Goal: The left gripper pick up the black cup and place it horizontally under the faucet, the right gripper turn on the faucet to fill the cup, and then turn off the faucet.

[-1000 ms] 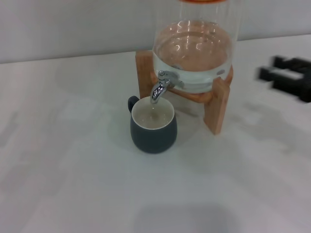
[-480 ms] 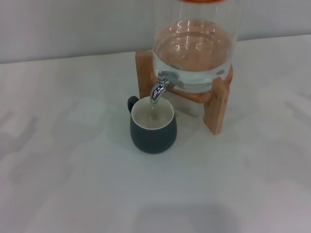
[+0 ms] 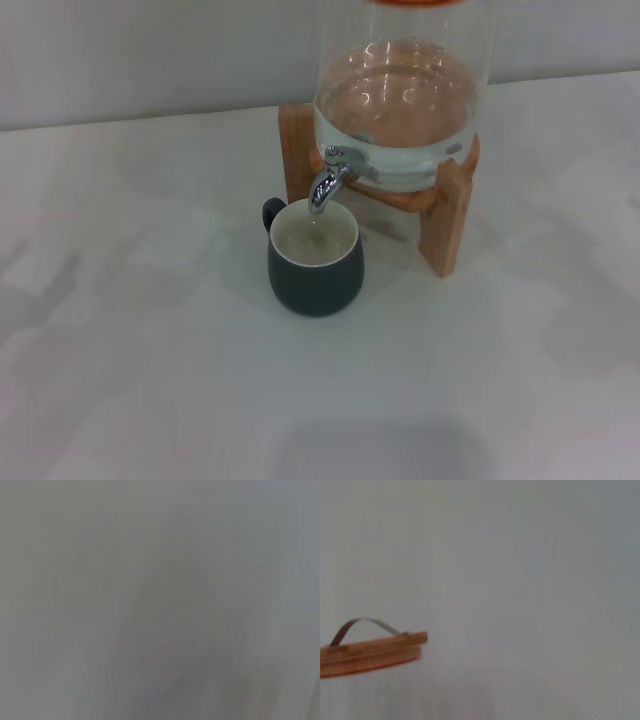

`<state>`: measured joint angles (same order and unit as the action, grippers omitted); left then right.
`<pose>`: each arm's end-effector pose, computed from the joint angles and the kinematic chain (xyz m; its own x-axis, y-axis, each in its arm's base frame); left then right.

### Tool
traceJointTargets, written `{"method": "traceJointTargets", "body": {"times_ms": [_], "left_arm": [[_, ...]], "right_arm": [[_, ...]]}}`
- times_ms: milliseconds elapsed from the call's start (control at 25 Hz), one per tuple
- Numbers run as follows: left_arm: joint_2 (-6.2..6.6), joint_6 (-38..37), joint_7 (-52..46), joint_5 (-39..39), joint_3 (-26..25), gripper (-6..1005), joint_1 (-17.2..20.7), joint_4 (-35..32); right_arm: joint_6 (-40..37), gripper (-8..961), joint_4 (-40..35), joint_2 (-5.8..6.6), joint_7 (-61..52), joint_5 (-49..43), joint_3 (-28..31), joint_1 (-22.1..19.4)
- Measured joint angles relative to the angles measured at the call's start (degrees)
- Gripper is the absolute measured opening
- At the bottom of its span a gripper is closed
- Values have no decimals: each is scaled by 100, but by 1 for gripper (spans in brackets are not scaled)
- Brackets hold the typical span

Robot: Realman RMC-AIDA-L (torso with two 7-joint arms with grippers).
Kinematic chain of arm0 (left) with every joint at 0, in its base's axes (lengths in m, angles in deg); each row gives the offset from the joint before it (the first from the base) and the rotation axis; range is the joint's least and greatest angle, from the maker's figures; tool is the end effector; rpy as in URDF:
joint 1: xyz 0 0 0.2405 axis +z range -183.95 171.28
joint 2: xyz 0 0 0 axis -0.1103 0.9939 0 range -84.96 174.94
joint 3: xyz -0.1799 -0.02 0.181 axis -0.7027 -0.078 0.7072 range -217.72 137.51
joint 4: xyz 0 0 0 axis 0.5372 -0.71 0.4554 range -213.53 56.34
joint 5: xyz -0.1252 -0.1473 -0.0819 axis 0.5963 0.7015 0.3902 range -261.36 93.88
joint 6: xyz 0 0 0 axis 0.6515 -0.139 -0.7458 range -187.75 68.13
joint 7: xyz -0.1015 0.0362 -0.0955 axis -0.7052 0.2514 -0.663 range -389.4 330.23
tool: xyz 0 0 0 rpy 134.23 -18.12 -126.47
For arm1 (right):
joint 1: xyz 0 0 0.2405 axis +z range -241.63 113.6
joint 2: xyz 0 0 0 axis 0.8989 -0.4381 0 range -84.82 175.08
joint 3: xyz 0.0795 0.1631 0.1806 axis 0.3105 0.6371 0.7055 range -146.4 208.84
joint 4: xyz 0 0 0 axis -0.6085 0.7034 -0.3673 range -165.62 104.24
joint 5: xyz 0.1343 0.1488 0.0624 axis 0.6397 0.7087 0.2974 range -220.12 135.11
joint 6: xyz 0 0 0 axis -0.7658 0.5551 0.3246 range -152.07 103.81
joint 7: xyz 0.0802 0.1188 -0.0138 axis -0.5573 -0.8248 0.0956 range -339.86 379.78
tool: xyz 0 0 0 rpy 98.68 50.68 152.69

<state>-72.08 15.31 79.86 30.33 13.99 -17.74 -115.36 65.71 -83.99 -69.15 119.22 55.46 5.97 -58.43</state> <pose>-0.3254 0.3013 0.0587 0.4936 0.1509 0.8565 0.7723 -0.5289 -0.3518 0.3536 0.2416 0.1835 0.6129 -0.0114 -0.7901 -0.7174 -0.4273 -0.5503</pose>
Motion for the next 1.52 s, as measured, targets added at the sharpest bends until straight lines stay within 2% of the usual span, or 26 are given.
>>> {"method": "traceJointTargets", "body": {"times_ms": [200,440,480,720,1160,1520], "left_arm": [[-42,-98,-41,-39,-238,824,-21,208],[-34,-424,-362,-111,-365,820,-61,337],[-86,-427,-278,-109,-422,819,-34,317],[-194,-310,147,-94,-591,818,12,304],[-184,-184,315,-633,-544,824,-133,290],[-198,-177,293,-458,-589,863,-142,336]], "right_arm": [[-230,629,69,-18,82,-39,-2,25],[-472,634,140,-17,72,-29,15,48],[-471,635,141,-17,73,-29,17,51],[-399,641,145,-15,187,-37,-12,53],[-571,651,154,-21,251,-296,0,93],[-576,677,436,-33,296,-193,174,110]]}}
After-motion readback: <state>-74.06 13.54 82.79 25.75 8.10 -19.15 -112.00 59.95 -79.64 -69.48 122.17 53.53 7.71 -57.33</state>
